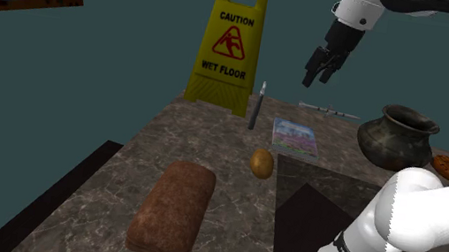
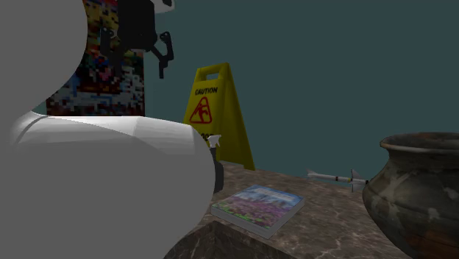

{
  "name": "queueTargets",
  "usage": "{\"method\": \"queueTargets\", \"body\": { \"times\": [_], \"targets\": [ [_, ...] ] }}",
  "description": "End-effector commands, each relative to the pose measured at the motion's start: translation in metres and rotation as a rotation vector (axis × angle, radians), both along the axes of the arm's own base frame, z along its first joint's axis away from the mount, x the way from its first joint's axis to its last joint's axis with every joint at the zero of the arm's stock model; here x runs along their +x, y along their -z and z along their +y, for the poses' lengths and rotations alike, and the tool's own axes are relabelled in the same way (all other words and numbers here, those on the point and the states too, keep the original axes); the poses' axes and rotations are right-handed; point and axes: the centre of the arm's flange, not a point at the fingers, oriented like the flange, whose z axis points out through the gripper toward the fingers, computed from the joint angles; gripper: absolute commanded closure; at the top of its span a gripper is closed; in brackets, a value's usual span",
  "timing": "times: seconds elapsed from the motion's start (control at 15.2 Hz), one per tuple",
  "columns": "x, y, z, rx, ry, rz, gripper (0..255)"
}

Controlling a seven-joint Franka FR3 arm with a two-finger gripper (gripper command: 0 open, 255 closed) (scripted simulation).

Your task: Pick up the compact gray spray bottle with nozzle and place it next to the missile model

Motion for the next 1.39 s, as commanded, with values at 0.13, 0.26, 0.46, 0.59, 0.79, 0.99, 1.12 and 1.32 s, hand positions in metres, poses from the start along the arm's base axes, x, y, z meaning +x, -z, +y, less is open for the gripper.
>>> {"method": "queueTargets", "body": {
  "times": [0.13, 0.26, 0.46, 0.59, 0.79, 0.99, 1.12, 1.32],
  "targets": [
    [0.020, 0.014, -0.005, -0.014, 0.040, -0.009, 0],
    [0.040, 0.027, -0.011, -0.028, 0.080, -0.017, 0],
    [0.070, 0.047, -0.021, -0.050, 0.140, -0.030, 0],
    [0.090, 0.060, -0.029, -0.064, 0.181, -0.038, 0],
    [0.119, 0.078, -0.043, -0.085, 0.241, -0.051, 0],
    [0.147, 0.096, -0.060, -0.107, 0.301, -0.064, 0],
    [0.165, 0.108, -0.072, -0.121, 0.341, -0.072, 0],
    [0.192, 0.125, -0.091, -0.142, 0.401, -0.085, 0]
  ]
}}
